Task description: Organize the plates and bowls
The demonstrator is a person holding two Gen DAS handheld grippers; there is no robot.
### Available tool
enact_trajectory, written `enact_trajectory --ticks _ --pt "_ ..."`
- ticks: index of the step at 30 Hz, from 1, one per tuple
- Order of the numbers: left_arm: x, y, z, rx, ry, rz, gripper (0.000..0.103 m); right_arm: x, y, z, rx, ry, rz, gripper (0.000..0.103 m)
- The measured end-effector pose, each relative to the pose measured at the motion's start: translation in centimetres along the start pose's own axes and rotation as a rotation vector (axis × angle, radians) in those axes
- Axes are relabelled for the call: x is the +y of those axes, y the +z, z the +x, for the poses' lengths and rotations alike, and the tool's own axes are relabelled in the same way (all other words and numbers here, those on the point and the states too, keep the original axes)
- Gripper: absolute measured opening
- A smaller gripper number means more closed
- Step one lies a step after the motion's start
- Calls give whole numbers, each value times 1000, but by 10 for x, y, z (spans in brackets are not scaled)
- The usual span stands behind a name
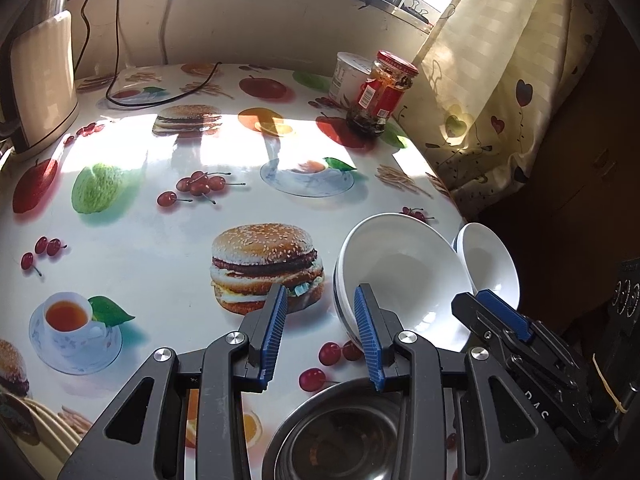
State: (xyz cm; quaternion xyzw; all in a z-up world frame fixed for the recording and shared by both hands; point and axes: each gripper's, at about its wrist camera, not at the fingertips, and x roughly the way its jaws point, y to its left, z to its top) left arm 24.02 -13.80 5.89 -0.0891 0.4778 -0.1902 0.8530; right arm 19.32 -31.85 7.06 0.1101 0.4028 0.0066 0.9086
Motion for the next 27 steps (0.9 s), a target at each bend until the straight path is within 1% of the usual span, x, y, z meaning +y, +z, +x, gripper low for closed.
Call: enact_trajectory --ticks 4,6,12,15,18,23,27 --pt "1 2 6 11 4 -2 36 1 0 5 4 -8 -3 33" --pt "0 3 8 14 6 -3 36 1 1 7 5 -12 -7 29" --pt "-2 3 12 17 13 2 36 -1 3 10 6 -10 2 23" --pt "-4 4 14 21 13 6 34 -1 3 11 6 -8 -1 22" --pt "-8 4 14 16 19 26 30 -1 3 11 6 -6 1 21" --pt "-9 4 16 20 10 32 23 1 4 12 5 1 -7 16" --pt "-12 4 17 17 8 44 17 2 4 12 3 4 -9 15"
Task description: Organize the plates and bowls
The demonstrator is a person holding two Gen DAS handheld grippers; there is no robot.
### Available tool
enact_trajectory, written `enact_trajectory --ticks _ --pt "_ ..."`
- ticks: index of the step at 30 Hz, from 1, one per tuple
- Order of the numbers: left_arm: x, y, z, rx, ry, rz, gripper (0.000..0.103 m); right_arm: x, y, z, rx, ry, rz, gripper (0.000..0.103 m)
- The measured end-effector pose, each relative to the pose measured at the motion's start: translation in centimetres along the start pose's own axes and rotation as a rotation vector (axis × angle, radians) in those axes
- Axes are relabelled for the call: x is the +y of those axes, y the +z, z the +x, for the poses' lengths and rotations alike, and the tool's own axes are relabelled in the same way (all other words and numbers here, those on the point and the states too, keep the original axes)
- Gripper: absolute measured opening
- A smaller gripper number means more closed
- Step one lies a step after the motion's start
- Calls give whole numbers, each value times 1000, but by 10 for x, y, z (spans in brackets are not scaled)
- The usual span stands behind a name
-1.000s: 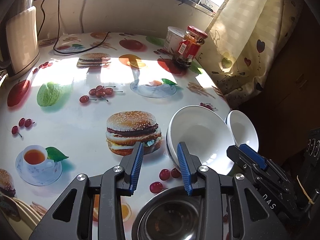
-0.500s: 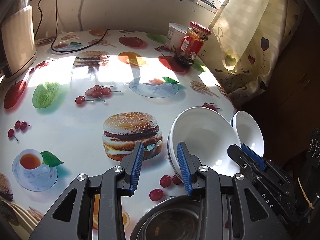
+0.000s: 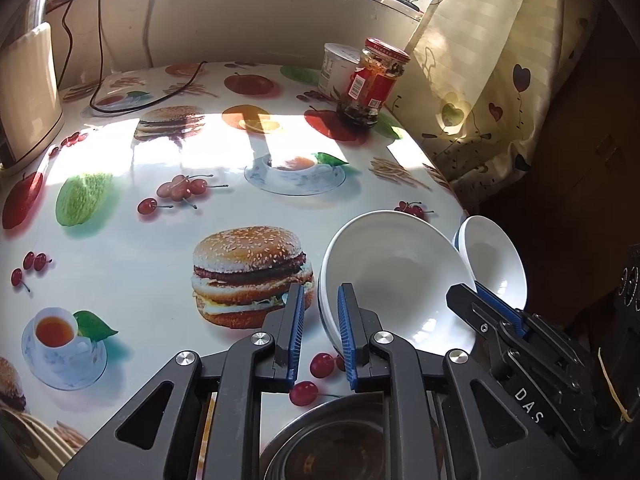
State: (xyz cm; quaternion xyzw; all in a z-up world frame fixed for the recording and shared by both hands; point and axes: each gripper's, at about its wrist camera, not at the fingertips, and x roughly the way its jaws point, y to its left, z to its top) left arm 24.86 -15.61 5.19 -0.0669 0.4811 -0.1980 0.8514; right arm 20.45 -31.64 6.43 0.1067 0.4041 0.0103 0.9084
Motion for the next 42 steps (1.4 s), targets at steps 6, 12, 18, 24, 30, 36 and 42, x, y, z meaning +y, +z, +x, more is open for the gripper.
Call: enact_trajectory --ticks 6,12,18,24,30,36,42 --pt "-1 -1 2 4 -2 0 11 3 0 -1 -8 -5 -9 14" --pt "-3 -2 2 2 2 1 11 3 0 -1 -9 -4 -9 14" --pt "-3 -1 1 -2 8 6 11 0 0 -1 -12 -7 6 14" --pt "-4 -2 0 -4 15 0 11 1 -1 -2 -21 -10 14 13" --pt "-5 -3 -3 -12 13 -1 11 2 -1 -6 -33 -7 24 13" --pt "-8 -4 -12 -29 10 5 11 3 -1 -15 -50 -5 26 13" --pt "-12 -7 -25 -54 9 14 11 7 -2 -27 -71 -4 19 13"
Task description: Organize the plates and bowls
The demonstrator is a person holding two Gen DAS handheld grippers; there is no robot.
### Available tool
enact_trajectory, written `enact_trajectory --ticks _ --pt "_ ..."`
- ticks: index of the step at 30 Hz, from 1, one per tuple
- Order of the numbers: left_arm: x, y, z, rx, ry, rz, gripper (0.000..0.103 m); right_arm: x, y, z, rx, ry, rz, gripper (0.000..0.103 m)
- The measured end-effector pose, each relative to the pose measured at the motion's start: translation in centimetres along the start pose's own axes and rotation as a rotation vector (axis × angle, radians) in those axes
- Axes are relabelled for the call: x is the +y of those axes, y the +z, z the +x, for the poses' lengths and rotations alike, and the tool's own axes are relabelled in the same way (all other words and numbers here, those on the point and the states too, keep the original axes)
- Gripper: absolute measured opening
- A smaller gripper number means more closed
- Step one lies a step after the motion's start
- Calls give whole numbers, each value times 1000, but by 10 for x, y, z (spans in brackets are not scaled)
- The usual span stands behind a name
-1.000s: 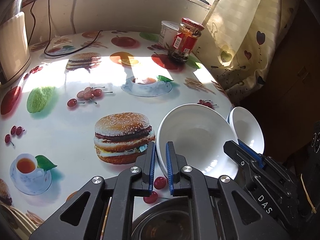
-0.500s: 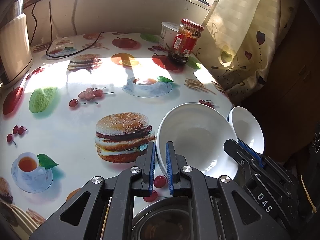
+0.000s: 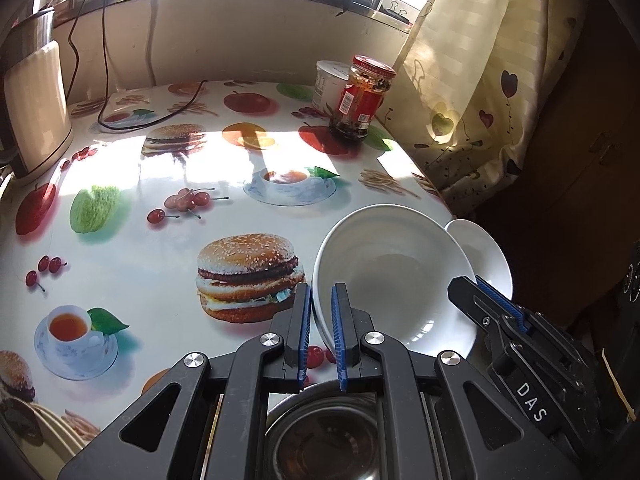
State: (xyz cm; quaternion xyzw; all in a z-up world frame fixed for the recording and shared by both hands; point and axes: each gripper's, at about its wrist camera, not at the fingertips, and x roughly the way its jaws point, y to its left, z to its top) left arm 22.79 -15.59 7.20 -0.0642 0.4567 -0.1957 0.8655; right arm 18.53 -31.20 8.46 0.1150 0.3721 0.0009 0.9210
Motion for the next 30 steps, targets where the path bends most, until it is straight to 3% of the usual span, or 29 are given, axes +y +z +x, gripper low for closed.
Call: enact_trajectory --ticks 18,30 --pt "1 -25 -50 -61 -7 11 11 20 -19 -48 -46 24 -21 13" --pt "11 -54 -64 -41 6 2 11 33 -47 -63 -31 39 -27 13"
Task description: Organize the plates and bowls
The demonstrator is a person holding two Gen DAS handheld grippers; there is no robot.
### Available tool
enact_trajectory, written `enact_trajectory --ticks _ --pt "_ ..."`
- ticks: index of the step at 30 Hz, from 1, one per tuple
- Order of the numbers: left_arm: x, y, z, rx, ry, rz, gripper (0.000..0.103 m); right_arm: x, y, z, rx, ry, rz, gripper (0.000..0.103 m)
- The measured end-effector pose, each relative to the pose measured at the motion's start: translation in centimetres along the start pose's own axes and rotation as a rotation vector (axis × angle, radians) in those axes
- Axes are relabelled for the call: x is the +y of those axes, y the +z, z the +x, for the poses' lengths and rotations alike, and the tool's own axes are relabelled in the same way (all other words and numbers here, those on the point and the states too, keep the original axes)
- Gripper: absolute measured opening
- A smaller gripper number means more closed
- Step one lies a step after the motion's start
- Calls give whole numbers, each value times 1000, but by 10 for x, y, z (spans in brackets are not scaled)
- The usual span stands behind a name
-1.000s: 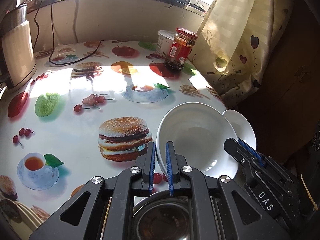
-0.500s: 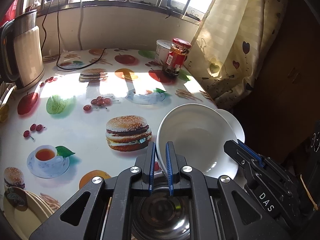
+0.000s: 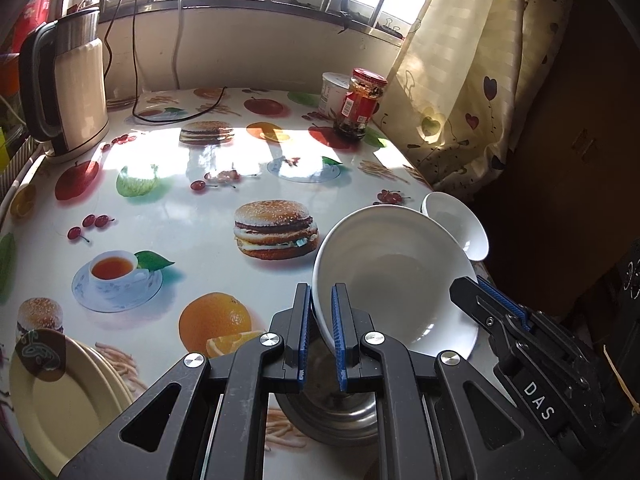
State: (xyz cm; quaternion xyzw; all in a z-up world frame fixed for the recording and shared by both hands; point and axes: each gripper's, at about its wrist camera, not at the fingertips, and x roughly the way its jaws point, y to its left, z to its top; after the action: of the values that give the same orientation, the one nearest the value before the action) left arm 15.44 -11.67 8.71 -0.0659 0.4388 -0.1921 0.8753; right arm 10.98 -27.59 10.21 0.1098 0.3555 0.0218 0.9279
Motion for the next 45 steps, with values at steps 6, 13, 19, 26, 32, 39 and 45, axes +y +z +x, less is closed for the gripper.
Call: enact_trajectory --ticks 6,13,19,26,32,39,45 --pt "5 -10 -1 9 5 -13 11 4 -10 0 17 6 -4 13" --pt "9 -21 2 35 12 -20 11 6 -22 3 41 10 4 13" --pt "12 -26 6 53 17 -28 11 7 -30 6 63 9 7 13" --pt "14 -30 10 68 20 -35 11 6 -35 9 79 10 15 13" --pt "15 -32 12 79 23 -36 11 4 -38 13 98 11 22 13" --pt "14 -32 13 82 26 -30 11 2 -39 16 108 7 29 13" --pt "15 -32 15 88 28 -35 11 2 -39 15 106 8 29 13"
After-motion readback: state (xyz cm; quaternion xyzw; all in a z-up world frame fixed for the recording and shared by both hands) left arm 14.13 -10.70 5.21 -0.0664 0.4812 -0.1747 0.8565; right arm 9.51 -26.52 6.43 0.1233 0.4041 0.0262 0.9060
